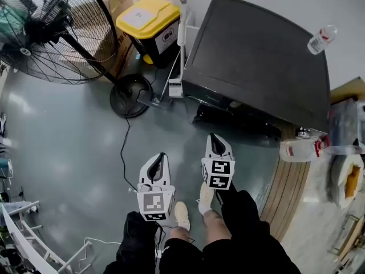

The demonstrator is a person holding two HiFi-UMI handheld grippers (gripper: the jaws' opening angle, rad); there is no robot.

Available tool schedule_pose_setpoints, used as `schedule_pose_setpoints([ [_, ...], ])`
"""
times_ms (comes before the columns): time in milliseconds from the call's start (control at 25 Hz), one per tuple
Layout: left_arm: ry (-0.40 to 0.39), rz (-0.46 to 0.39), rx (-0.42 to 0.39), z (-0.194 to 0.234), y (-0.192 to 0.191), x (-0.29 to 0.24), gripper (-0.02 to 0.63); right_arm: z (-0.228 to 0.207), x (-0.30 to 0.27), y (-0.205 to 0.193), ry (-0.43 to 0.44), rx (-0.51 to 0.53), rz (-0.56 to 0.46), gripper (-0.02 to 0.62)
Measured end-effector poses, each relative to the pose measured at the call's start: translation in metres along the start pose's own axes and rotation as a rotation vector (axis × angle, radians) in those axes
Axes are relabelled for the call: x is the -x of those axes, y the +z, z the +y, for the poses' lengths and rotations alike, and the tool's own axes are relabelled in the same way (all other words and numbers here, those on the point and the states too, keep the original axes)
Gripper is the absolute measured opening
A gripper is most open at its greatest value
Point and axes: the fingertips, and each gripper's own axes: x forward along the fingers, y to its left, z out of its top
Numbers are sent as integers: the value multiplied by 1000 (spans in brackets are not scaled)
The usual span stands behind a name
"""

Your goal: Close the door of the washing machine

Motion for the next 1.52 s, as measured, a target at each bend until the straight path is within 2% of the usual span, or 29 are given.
schedule_pose_setpoints([
  [440, -95, -137, -82, -29, 98, 126, 26, 22, 174, 118, -51, 73, -207, 17],
  [840, -183, -271, -156, -73, 173, 240, 26, 39, 344, 175, -123, 82, -371, 17],
  [1120, -236, -304, -176, -105, 186, 303, 26, 44, 438, 162, -176, 80, -406, 17],
  [1520, -298, -300, -204, -135, 167, 343, 26, 47, 499, 120, -227, 58, -405, 17],
])
